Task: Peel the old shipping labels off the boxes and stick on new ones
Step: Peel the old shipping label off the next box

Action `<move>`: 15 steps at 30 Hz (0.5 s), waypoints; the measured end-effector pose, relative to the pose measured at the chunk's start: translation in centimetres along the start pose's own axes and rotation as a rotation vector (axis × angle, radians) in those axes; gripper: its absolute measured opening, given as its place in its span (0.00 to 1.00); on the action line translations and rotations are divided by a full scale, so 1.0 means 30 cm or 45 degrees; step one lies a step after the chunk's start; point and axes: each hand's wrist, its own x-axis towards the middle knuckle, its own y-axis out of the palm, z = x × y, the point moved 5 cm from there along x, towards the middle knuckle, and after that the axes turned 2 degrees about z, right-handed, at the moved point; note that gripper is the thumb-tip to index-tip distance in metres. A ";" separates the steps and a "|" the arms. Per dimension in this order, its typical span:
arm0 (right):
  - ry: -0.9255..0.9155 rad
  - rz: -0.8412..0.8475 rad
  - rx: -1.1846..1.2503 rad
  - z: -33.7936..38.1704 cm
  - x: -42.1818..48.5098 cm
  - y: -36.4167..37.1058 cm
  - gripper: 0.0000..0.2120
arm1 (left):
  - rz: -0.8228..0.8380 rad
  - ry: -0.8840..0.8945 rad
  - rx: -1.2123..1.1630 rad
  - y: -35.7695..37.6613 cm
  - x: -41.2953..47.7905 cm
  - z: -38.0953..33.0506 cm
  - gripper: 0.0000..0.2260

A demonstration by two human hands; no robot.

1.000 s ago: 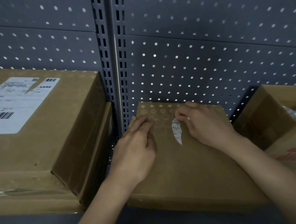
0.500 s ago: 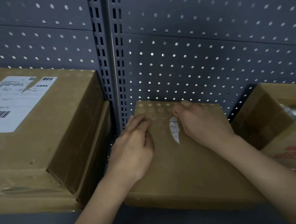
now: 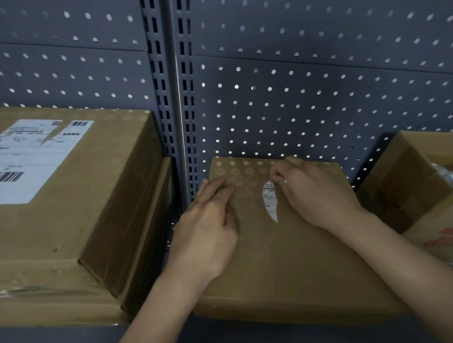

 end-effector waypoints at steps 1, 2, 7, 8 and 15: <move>-0.023 0.018 -0.047 0.009 -0.002 -0.002 0.07 | -0.001 0.002 0.004 0.000 0.000 -0.001 0.21; -0.039 0.035 -0.108 0.016 -0.003 -0.003 0.07 | -0.001 0.004 0.006 0.001 -0.001 -0.001 0.21; -0.058 0.108 -0.264 0.041 -0.004 -0.006 0.08 | 0.000 0.001 0.015 0.001 -0.001 -0.002 0.21; -0.059 0.110 -0.259 0.044 -0.001 -0.012 0.08 | 0.000 0.000 0.018 0.002 0.000 -0.001 0.21; 0.033 0.051 0.056 0.000 0.001 0.000 0.06 | 0.007 0.000 -0.001 0.001 0.001 0.002 0.21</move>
